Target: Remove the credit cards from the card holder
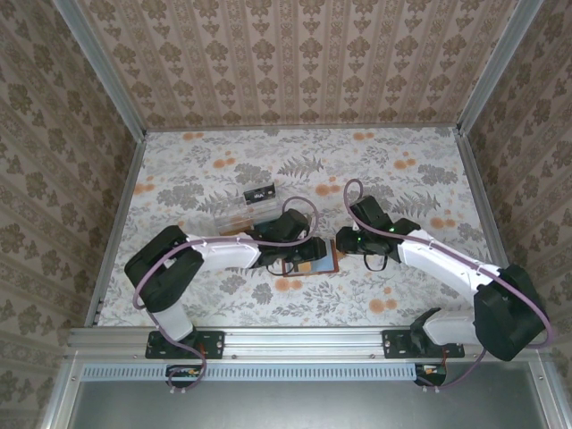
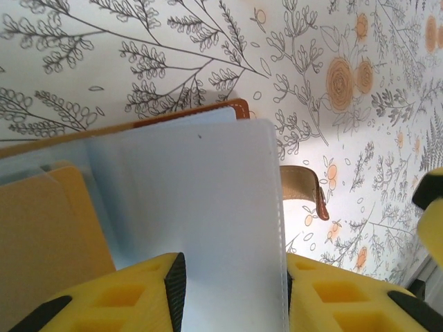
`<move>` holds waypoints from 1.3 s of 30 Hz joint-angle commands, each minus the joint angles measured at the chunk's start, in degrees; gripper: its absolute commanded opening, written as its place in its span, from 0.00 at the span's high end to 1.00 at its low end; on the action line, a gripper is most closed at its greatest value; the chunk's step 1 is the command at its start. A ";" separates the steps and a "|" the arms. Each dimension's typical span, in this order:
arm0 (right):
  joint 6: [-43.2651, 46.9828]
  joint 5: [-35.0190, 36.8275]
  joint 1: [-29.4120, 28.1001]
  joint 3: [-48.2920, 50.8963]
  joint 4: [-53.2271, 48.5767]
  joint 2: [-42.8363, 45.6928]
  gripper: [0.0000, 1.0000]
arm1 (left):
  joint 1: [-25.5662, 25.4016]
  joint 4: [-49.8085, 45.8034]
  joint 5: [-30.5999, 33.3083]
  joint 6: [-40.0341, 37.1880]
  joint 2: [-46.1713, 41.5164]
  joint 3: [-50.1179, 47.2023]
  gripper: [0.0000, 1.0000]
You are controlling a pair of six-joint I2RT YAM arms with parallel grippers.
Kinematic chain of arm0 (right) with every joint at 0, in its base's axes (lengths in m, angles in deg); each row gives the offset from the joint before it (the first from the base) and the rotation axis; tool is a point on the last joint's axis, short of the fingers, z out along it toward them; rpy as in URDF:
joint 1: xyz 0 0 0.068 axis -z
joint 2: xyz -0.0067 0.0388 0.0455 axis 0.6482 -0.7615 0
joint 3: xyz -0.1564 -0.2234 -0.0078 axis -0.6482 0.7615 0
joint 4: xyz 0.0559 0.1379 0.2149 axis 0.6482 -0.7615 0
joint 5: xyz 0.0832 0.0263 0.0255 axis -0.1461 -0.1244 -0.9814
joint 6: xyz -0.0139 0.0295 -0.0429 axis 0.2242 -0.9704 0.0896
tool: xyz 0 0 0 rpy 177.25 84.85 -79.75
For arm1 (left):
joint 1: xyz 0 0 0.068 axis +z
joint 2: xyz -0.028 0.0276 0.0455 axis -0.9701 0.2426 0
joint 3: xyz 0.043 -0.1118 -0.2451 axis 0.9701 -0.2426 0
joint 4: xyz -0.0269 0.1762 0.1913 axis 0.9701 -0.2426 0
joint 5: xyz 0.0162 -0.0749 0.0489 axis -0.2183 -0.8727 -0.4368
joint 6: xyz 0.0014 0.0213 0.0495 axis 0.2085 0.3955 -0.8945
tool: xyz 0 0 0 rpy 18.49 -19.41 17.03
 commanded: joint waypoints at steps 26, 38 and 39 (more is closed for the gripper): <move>-0.54 -5.20 -0.06 -0.95 -0.42 0.73 0.63 | 0.04 -4.23 0.56 -3.12 -4.43 1.13 0.58; -2.52 -18.65 -2.31 -3.39 8.47 -7.53 0.76 | 3.84 -13.96 7.36 -4.11 -13.83 -8.12 1.00; -3.02 -19.81 -2.35 -3.38 9.17 -8.58 0.78 | 3.94 -13.41 7.15 -3.99 -13.52 -8.52 1.00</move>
